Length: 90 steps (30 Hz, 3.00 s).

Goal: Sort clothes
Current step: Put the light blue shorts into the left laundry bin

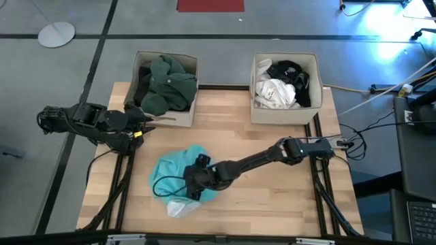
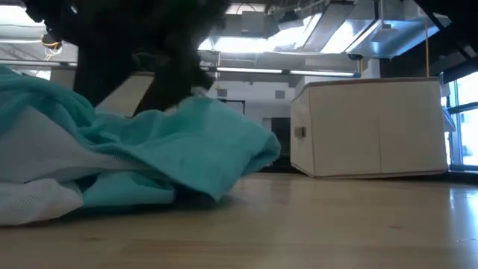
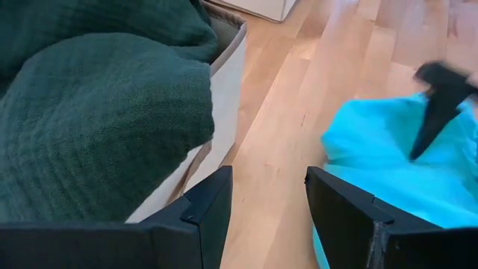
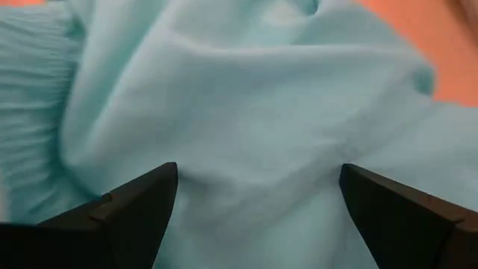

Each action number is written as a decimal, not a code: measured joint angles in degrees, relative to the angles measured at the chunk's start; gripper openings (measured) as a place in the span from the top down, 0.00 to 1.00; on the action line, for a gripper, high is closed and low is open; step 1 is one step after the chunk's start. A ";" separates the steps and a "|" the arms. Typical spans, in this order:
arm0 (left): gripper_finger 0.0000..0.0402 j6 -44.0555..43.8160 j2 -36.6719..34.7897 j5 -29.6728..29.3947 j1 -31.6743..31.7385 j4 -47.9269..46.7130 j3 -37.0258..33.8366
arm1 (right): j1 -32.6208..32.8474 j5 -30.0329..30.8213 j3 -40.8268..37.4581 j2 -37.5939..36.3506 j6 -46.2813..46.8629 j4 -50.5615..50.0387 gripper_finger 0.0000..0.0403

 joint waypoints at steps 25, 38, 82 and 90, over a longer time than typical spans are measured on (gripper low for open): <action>0.60 -0.07 0.02 0.04 0.01 -1.17 0.01 | -3.84 -0.15 -13.35 4.63 -5.18 7.30 0.87; 0.60 3.62 0.00 -0.14 0.02 0.65 0.01 | -4.01 10.94 -11.58 -0.57 -17.40 -6.74 0.87; 0.60 13.21 -5.95 -7.06 0.02 13.46 1.62 | -39.66 -22.14 11.11 -5.32 -42.23 46.05 0.87; 0.60 13.29 -6.02 -7.08 0.02 14.21 1.60 | -43.99 -22.38 11.12 3.20 -36.21 45.62 0.87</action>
